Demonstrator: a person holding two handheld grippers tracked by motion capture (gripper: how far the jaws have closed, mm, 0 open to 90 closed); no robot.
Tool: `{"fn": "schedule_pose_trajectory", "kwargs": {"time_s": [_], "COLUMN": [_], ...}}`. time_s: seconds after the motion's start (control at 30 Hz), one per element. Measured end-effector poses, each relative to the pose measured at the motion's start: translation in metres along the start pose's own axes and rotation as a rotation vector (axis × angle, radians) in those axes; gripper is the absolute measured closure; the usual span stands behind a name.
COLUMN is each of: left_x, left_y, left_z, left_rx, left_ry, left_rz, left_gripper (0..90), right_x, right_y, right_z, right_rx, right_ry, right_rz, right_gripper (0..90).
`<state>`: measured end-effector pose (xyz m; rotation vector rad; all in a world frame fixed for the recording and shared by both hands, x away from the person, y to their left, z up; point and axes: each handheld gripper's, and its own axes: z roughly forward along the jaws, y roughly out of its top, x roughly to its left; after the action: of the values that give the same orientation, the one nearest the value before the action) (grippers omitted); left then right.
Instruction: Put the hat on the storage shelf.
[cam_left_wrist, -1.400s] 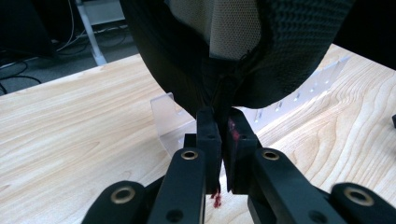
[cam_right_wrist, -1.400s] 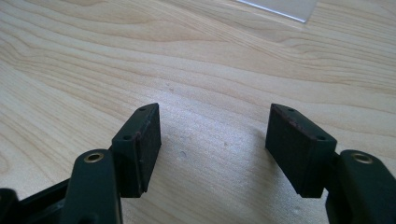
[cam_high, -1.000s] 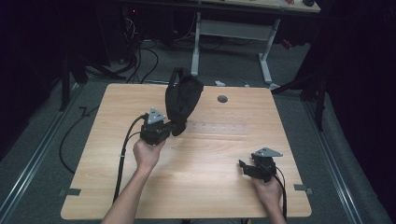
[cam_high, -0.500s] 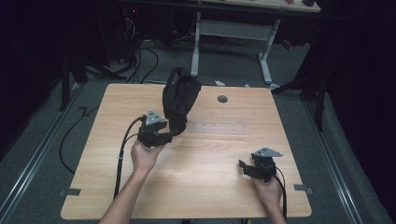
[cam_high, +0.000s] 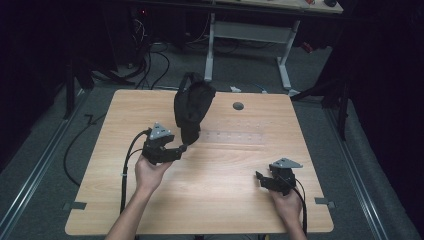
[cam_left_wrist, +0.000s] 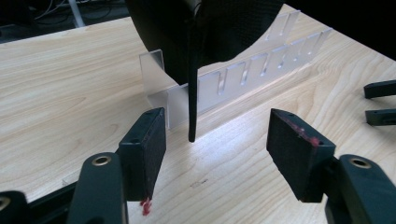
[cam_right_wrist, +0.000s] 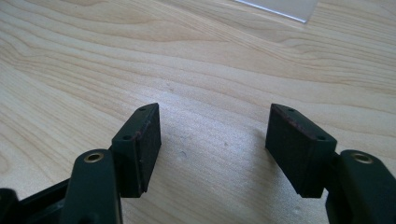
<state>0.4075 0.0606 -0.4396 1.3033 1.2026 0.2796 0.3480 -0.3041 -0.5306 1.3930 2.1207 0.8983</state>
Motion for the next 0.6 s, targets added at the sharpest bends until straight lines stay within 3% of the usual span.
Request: {"fn": "schedule_pose_trajectory", "kwargs": {"time_s": [0.6], "left_x": [0.004], "left_y": [-0.005], "left_z": [-0.021], "left_rx": [0.007], "left_ry": [-0.006], "left_rz": [-0.044], "left_gripper": [36.5], "right_x": [0.0], "right_y": [0.0], "right_z": [0.0], "right_rx": [-0.001], "right_ry": [-0.001], "right_rz": [-0.004], "right_gripper": [35.9]}}
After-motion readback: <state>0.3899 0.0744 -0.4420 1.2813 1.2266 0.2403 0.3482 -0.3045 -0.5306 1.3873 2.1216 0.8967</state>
